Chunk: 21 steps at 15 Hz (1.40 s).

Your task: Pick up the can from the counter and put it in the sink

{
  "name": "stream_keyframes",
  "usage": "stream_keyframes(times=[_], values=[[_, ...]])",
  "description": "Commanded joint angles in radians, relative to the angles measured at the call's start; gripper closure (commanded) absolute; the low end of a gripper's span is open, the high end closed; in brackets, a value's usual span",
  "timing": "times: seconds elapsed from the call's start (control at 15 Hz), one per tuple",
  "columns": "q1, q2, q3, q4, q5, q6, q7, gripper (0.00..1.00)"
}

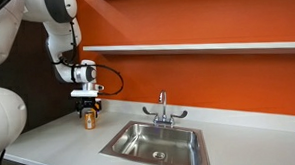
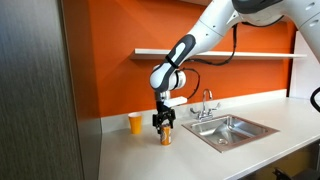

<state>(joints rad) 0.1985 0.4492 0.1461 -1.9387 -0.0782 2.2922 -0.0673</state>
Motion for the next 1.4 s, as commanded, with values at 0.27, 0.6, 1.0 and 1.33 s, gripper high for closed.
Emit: stream_keyframes(times=[0.27,0.6,1.0,1.33], values=[[0.000,0.028,0.001,0.046,-0.012,-0.015,-0.016,0.26],[-0.002,0.036,0.000,0.057,-0.010,-0.021,-0.018,0.58],[0.000,0.024,-0.003,0.060,-0.014,-0.032,-0.011,0.62],[0.005,-0.027,-0.005,0.046,-0.025,-0.045,-0.001,0.62]])
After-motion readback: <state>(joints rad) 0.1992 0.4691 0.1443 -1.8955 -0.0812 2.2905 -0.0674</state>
